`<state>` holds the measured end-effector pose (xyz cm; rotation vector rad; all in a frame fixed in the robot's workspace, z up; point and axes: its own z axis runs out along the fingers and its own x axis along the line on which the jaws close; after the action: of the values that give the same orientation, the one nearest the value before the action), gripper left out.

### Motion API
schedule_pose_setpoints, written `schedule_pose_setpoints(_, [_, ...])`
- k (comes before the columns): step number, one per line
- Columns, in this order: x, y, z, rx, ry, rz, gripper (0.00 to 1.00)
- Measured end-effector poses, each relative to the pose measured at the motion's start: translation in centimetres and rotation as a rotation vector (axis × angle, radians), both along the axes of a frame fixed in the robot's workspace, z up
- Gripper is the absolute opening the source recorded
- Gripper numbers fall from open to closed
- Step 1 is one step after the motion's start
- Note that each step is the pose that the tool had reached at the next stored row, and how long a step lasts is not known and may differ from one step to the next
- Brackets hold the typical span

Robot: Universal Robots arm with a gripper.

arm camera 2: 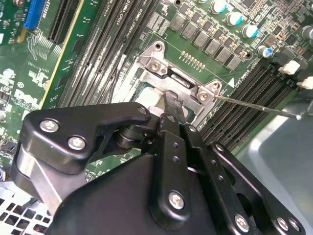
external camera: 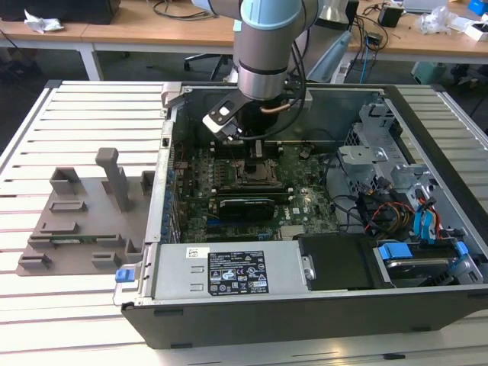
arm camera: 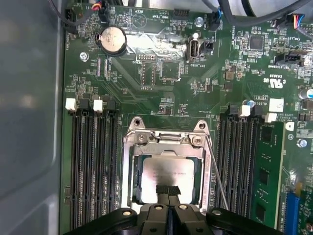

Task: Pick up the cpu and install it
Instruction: 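Close the cpu cover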

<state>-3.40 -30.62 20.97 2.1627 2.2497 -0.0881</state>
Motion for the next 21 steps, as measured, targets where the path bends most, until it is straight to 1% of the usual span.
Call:
schedule_pose_setpoints(6, [0.0,0.0,1.11,-0.0001,0.0001,0.0,0.11])
schedule_pose_setpoints(7, [0.0,0.0,1.43,0.0,0.0,0.0,0.11])
schedule_pose_setpoints(8, [0.0,0.0,1.98,-0.0001,0.0,0.0,0.11])
schedule_pose_setpoints(9, [0.0,0.0,3.07,-0.0001,0.0001,0.0,0.11])
schedule_pose_setpoints(10, [0.0,0.0,3.67,0.0,0.0,0.0,0.11])
schedule_pose_setpoints(12, [0.0,0.0,5.98,-0.0001,0.0001,0.0,0.11])
schedule_pose_setpoints(13, [0.0,0.0,6.33,0.0,0.0,0.0,0.11])
schedule_pose_setpoints(15, [0.0,0.0,6.49,0.0,0.0,0.0,0.11])
schedule_pose_setpoints(21, [0.0,0.0,6.51,0.0,0.0,0.0,0.11])
